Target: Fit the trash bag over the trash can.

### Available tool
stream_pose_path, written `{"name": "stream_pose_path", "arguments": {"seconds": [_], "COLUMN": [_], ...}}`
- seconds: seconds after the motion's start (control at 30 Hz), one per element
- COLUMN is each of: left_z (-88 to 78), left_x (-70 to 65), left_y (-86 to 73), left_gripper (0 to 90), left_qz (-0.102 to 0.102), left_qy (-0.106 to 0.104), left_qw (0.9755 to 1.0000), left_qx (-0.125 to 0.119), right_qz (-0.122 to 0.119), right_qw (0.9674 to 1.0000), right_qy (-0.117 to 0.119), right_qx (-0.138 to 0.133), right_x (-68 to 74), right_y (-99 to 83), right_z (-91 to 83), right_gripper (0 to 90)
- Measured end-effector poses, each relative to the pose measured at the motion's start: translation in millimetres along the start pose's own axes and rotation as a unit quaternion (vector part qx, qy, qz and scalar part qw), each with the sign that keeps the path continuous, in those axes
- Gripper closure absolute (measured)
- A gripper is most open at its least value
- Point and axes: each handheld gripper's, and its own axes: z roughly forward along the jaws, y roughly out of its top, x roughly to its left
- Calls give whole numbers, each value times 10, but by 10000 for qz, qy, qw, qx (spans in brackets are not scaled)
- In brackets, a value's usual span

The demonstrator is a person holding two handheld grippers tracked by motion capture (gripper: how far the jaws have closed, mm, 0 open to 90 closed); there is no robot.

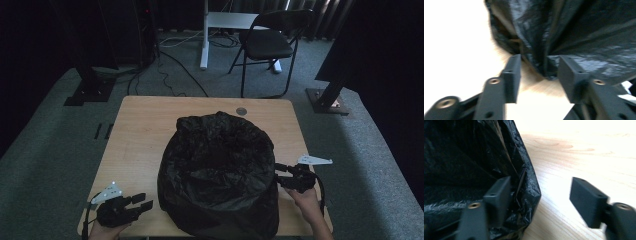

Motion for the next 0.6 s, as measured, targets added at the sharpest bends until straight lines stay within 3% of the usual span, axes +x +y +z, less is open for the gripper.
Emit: {"name": "stream_pose_path", "arguments": {"seconds": [0.23,0.27,0.43,0.5,0.6], "left_z": [-2,3,8,13,23], "left_x": [115,124,197,209,216], "left_y": [-77,-86,-137,-138,-153], "left_gripper": [368,305,283,205,187], "left_qz": [-109,-133,-327,-306,-347], "left_qy": [510,593,727,865,945], "left_qw": [9985,9980,9967,9955,9944], "left_qx": [144,179,136,254,308], "right_qz": [-238,-277,-333,-337,-389], "right_qw": [9993,9993,9988,9982,9968], "right_qy": [240,207,272,344,407], "right_qx": [-137,-145,-231,-360,-570], "right_x": [11,22,20,17,38], "right_y": [3,7,36,71,148], "right_z": [-79,-89,-140,-195,-292], "right_gripper": [160,142,143,144,144]}}
